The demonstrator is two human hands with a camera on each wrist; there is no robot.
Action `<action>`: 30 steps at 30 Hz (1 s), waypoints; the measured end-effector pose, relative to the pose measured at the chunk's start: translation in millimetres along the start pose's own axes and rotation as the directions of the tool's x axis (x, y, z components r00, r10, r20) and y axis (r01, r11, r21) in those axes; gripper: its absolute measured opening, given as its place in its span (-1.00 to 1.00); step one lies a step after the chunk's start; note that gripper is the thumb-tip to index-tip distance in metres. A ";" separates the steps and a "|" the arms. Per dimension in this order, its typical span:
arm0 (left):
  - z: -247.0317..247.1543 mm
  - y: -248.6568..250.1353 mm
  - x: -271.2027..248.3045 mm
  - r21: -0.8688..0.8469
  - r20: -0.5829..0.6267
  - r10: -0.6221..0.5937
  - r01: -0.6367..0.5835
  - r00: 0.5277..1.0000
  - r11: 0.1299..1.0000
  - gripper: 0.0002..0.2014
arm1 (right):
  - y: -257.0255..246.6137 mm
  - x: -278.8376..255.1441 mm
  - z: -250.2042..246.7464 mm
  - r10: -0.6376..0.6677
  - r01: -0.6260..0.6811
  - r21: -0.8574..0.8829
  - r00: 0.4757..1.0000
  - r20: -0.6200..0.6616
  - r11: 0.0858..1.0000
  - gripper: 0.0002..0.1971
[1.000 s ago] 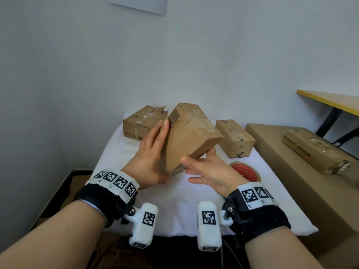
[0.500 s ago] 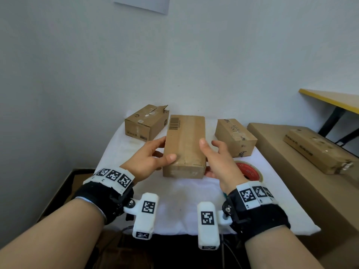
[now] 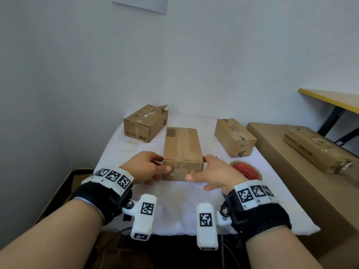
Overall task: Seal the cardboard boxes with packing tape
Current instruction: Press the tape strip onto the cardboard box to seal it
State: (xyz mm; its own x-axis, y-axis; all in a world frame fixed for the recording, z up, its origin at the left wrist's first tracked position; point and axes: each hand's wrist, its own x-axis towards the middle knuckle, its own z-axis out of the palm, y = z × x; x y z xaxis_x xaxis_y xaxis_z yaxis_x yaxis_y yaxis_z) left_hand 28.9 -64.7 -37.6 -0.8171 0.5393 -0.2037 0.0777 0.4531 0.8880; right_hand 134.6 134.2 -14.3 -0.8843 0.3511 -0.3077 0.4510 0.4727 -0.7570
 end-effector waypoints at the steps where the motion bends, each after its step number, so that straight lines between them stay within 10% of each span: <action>1: 0.2 -0.6 -0.1 -0.001 0.001 -0.020 0.020 1.000 1.000 -0.50 | 0.5 -1.3 0.7 0.003 -0.004 -0.050 1.000 -0.013 0.999 -0.60; 4: 0.4 -0.1 -2.0 -0.006 0.005 -0.031 0.031 1.000 1.000 -0.67 | 0.5 -1.0 0.9 -0.015 0.011 -0.053 0.998 -0.067 0.999 -0.88; 16: 9.8 17.1 1.9 -0.262 -0.028 0.049 -0.055 0.998 0.964 -0.85 | -3.2 12.1 2.0 -0.014 0.088 0.252 0.959 -0.283 0.964 -0.76; 30: 27.4 19.2 30.7 -0.215 0.001 0.203 -0.198 0.979 0.956 -0.50 | 1.5 36.5 -1.8 0.072 0.149 0.494 0.913 -0.401 0.857 -0.61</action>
State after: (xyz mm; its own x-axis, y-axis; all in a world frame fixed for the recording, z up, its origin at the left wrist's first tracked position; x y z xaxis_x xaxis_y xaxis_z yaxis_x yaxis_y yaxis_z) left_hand 20.9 -20.0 -38.1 -0.7838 0.6207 -0.0195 0.1134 0.1739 0.9782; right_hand 103.3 149.2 -25.7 -0.7268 0.6789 -0.1045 0.1951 0.0582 -0.9791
